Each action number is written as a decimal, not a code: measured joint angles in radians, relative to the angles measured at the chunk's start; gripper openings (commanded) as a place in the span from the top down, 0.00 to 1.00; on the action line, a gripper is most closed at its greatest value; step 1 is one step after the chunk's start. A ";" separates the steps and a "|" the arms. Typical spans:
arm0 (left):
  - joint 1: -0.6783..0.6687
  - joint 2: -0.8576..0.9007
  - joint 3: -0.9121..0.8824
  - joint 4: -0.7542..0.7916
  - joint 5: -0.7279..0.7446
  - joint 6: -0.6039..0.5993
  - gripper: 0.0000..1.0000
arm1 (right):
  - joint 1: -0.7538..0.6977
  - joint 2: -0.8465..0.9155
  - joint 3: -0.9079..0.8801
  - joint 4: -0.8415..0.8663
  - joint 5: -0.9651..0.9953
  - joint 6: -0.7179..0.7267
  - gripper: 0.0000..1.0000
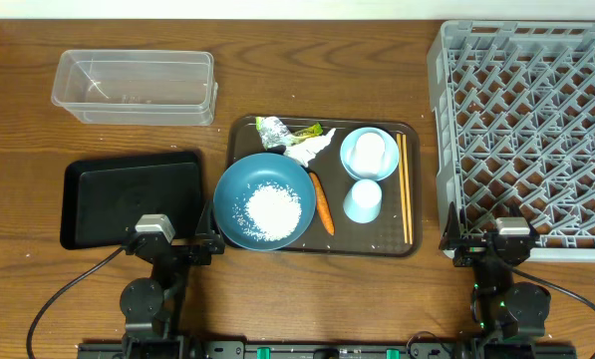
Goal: Sort waste into correct bins and load items into the dishwasher rack
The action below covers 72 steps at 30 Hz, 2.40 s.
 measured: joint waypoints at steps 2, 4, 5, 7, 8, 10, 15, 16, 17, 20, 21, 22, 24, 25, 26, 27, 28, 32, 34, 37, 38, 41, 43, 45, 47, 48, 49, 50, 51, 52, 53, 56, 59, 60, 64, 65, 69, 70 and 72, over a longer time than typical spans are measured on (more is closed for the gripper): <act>0.000 0.008 0.000 0.000 0.000 0.000 0.01 | 0.000 0.000 0.000 0.000 0.000 0.000 0.01; 0.000 0.021 0.000 0.000 0.000 0.000 0.01 | 0.000 0.000 0.000 0.000 0.000 0.000 0.01; 0.000 0.024 0.000 0.000 0.000 0.000 0.01 | 0.000 0.000 0.000 0.000 0.000 0.000 0.01; 0.000 0.025 0.000 0.000 0.000 0.000 0.01 | 0.000 0.000 0.000 0.000 0.000 0.000 0.01; 0.000 0.026 0.000 0.000 0.000 0.000 0.01 | 0.000 0.000 0.000 0.000 0.000 0.000 0.01; 0.000 0.026 0.000 0.000 0.000 0.000 0.01 | 0.000 0.000 0.000 0.000 0.000 0.000 0.01; 0.000 0.026 0.000 0.000 0.000 0.000 0.01 | 0.000 0.000 0.000 0.000 0.000 0.000 0.01; 0.000 0.026 0.000 0.000 0.000 0.000 0.01 | 0.000 0.000 0.000 0.000 0.000 0.000 0.01; 0.000 0.026 0.000 0.000 0.000 0.000 0.01 | 0.000 0.000 0.000 0.000 0.000 0.000 0.01; 0.000 0.026 0.000 0.000 0.000 0.000 0.01 | 0.000 0.000 0.000 0.000 0.000 0.000 0.01; 0.000 0.026 0.000 0.000 0.000 0.000 0.01 | 0.000 0.000 0.000 0.000 0.000 0.000 0.01; 0.000 0.026 0.000 0.000 0.000 0.000 0.01 | 0.000 0.000 0.000 0.000 0.000 0.000 0.01; 0.000 0.026 0.000 0.000 0.000 0.000 0.01 | 0.000 0.000 0.000 0.000 0.000 0.000 0.01; 0.000 0.026 0.000 0.000 0.000 0.000 0.01 | 0.000 0.000 0.000 0.000 0.000 0.000 0.01; 0.000 0.026 0.000 0.000 0.000 0.000 0.01 | 0.000 0.000 0.000 0.000 0.000 0.000 0.01; 0.000 0.026 0.000 0.000 0.000 0.000 0.01 | 0.000 0.000 0.000 0.000 0.000 0.000 0.01; 0.000 0.026 0.000 0.000 0.000 0.000 0.01 | 0.000 0.000 0.000 0.000 0.000 0.000 0.01; 0.000 0.026 0.000 0.000 0.000 0.000 0.01 | 0.000 0.000 0.000 0.000 0.000 0.000 0.01; 0.000 0.026 0.000 0.000 0.000 0.000 0.01 | 0.000 0.000 0.000 0.000 0.000 0.000 0.01; 0.000 0.026 0.000 0.000 0.000 0.000 0.01 | 0.000 0.000 0.000 0.000 0.000 0.000 0.01; 0.000 0.026 0.000 0.000 0.000 0.000 0.01 | 0.000 0.000 0.000 0.000 0.000 0.000 0.01; 0.000 0.026 0.000 0.000 0.000 0.000 0.01 | 0.000 0.000 0.000 0.000 0.000 0.000 0.01; 0.000 0.026 0.000 0.000 0.000 0.000 0.01 | 0.000 0.000 0.000 0.000 0.000 0.000 0.01; 0.000 0.026 0.000 0.000 0.000 0.000 0.01 | 0.000 0.000 0.000 0.000 0.000 0.000 0.01; 0.000 0.026 0.000 0.000 0.000 0.000 0.01 | 0.000 0.000 0.000 0.000 0.000 0.000 0.01; 0.000 0.026 0.000 0.000 0.000 0.000 0.01 | 0.000 0.000 0.000 0.000 0.000 0.000 0.01; 0.000 0.026 0.000 0.000 0.000 0.000 0.01 | 0.000 0.000 0.000 0.000 0.000 0.000 0.01; 0.000 0.026 0.000 0.000 0.000 0.000 0.01 | 0.000 0.000 0.000 0.000 0.000 0.000 0.01; 0.000 0.026 0.000 0.000 0.000 0.000 0.01 | 0.000 0.000 0.000 0.000 0.000 0.000 0.01; 0.000 0.026 0.000 0.000 0.000 0.000 0.01 | 0.000 0.000 0.000 0.000 0.000 0.000 0.01; 0.000 0.026 0.000 0.000 0.000 0.000 0.01 | 0.000 0.000 0.000 0.000 0.000 0.000 0.01; 0.000 0.026 0.000 0.000 0.000 0.000 0.01 | 0.000 0.000 0.000 0.000 0.000 0.000 0.01; 0.000 0.026 0.000 0.000 0.000 0.000 0.01 | 0.000 0.000 0.000 0.000 0.000 0.000 0.01; 0.000 0.026 0.000 0.000 0.000 0.000 0.01 | 0.000 0.000 0.000 0.000 0.000 0.000 0.01; 0.000 0.026 0.000 0.000 0.000 0.000 0.01 | 0.000 0.000 0.000 0.000 0.000 0.000 0.01; 0.000 0.026 0.000 0.000 0.000 0.000 0.01 | 0.000 0.000 0.000 0.000 0.000 0.000 0.01; 0.000 0.026 0.000 0.000 0.000 0.000 0.01 | 0.000 0.000 0.000 0.000 0.000 0.000 0.01; 0.000 0.026 0.000 0.000 0.000 0.000 0.01 | 0.000 0.000 0.000 0.000 0.000 0.000 0.01; 0.000 0.026 0.000 0.000 0.000 0.000 0.01 | 0.000 0.000 0.000 0.000 0.000 0.000 0.01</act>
